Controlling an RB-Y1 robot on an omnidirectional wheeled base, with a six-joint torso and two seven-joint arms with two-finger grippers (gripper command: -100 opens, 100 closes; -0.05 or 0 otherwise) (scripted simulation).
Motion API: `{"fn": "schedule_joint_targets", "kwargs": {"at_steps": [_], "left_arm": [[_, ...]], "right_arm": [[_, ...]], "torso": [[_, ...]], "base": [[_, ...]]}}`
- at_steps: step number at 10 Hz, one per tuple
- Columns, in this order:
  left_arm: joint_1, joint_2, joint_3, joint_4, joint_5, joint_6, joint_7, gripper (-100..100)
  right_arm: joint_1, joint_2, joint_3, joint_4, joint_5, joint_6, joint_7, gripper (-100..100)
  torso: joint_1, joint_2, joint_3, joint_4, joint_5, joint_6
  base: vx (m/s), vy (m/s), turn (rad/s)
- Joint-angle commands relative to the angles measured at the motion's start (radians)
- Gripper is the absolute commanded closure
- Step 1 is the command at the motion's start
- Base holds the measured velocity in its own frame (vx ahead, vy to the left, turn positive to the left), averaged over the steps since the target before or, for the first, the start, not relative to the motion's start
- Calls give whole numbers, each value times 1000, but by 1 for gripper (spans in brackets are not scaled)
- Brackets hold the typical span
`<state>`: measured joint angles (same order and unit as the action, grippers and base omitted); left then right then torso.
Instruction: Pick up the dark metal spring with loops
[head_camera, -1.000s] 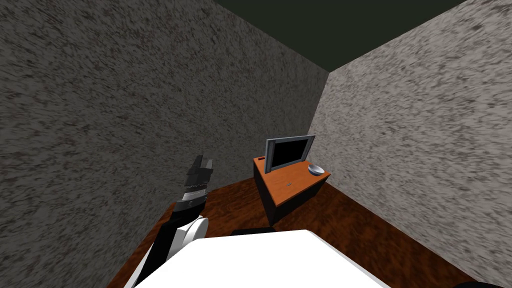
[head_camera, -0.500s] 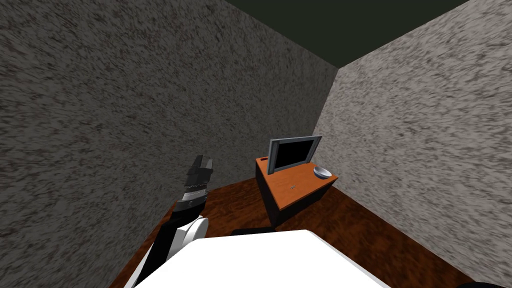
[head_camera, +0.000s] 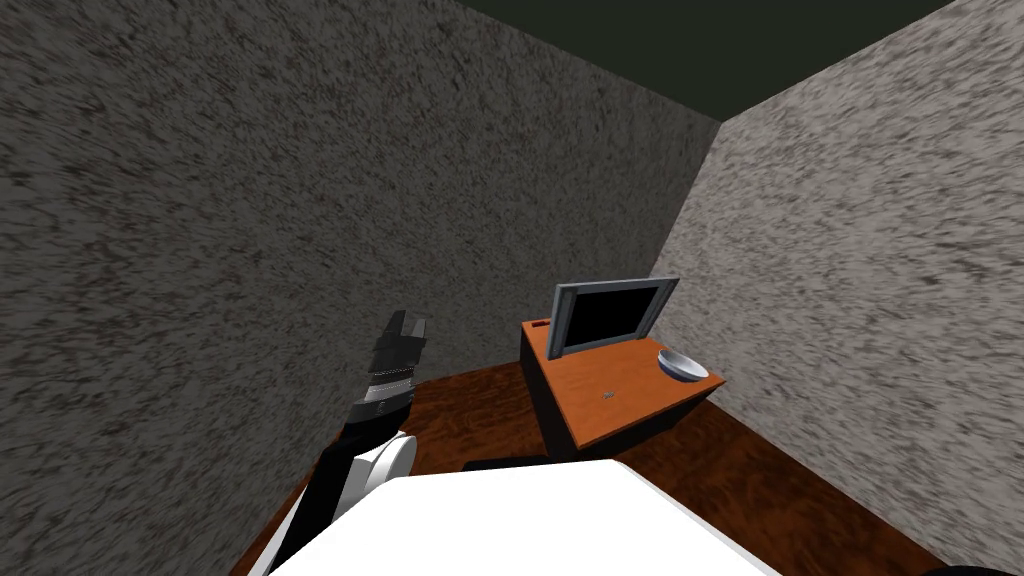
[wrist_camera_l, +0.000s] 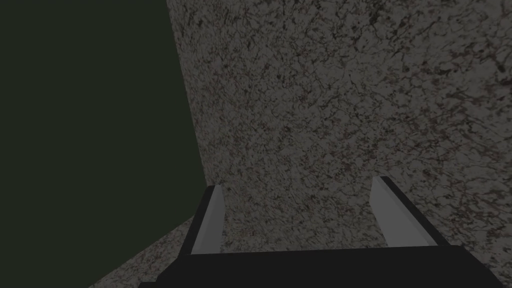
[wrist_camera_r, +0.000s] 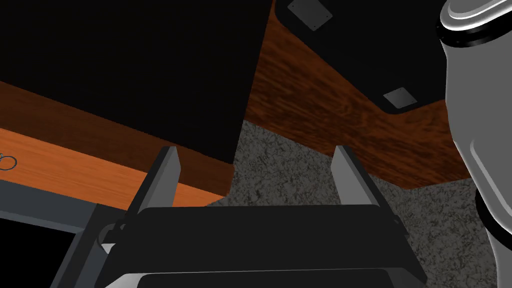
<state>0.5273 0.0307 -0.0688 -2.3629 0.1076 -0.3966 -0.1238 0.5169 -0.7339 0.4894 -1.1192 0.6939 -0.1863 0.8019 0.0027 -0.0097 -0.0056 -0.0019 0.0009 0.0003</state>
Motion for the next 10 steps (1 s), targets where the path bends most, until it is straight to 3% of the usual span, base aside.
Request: {"fn": "schedule_joint_targets", "kwargs": {"at_steps": [1, 3, 5, 7, 9, 10], "left_arm": [[0, 0, 0, 0, 0, 0, 0, 0], [0, 0, 0, 0, 0, 0, 0, 0], [0, 0, 0, 0, 0, 0, 0, 0], [0, 0, 0, 0, 0, 0, 0, 0], [0, 0, 0, 0, 0, 0, 0, 0], [0, 0, 0, 0, 0, 0, 0, 0]], "right_arm": [[0, 5, -7, 29, 7, -9, 14, -100], [-37, -46, 38, 112, 74, -2, 70, -100], [-37, -46, 38, 137, 78, -2, 71, -100], [-74, -94, 80, 211, 144, 1, 122, -100], [-91, -116, 101, 279, 175, 1, 144, -100], [-91, -116, 101, 279, 175, 1, 144, -100]], "torso": [[0, 0, 0, 0, 0, 0], [-3, 5, 3, 1, 0, -1], [-2, 1, 1, 0, 0, 0], [-1, 5, 3, 1, 0, 0], [-2, 1, 0, 0, 0, 0], [-2, 2, 1, 0, 0, 0]], "base": [[43, -2, -16], [108, 11, 249], [103, 4, 44], [118, 15, 231], [131, -14, 131], [99, -2, 76]]}}
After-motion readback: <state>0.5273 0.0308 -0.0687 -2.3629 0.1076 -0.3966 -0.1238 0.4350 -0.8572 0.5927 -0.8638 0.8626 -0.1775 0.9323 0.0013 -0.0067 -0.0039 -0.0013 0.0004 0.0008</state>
